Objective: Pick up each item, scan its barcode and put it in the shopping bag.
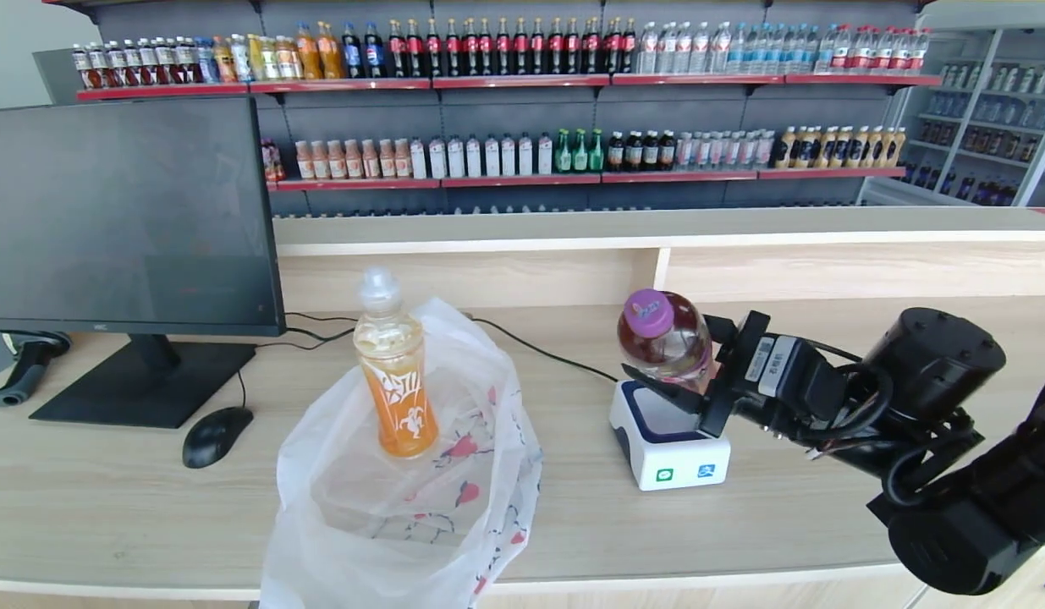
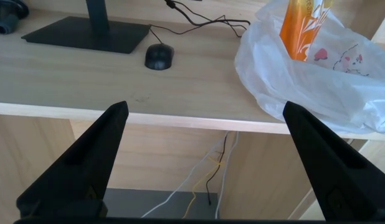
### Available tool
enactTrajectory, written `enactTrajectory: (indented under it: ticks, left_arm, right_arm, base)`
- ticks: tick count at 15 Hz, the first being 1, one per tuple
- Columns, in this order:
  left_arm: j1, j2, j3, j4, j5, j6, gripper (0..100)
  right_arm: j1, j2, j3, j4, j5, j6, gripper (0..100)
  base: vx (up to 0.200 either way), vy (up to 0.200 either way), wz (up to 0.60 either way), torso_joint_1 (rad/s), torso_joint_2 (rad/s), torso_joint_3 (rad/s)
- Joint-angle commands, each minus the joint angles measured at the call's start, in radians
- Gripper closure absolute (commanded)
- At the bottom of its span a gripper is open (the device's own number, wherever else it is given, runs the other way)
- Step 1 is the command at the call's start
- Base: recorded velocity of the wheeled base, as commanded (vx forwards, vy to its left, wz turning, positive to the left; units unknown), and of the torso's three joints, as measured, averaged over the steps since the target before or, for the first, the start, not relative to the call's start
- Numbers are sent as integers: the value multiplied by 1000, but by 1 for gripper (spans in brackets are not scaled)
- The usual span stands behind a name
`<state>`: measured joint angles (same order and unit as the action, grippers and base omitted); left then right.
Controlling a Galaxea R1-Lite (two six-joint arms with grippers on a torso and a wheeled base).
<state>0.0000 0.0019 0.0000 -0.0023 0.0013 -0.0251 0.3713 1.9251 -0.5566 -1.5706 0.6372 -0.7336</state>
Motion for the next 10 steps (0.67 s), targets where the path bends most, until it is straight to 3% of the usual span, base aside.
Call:
enactTrajectory:
  ticks: [1,4,10]
  left_arm:
    - [0,0,0,1,0,-1,0]
    - [0,0,0,-1,0,2,0]
    - [0,0,0,-1,0,2,0]
  right_arm:
    - [-15,38,-3,0,45,-43,100]
    - [-55,55,-29,0,179,-127,100]
    - [-52,94,-52,0,226,-181,100]
  base:
    - [0,0,0,0,0,0]
    - [0,0,0,0,0,0]
    - [0,0,0,0,0,0]
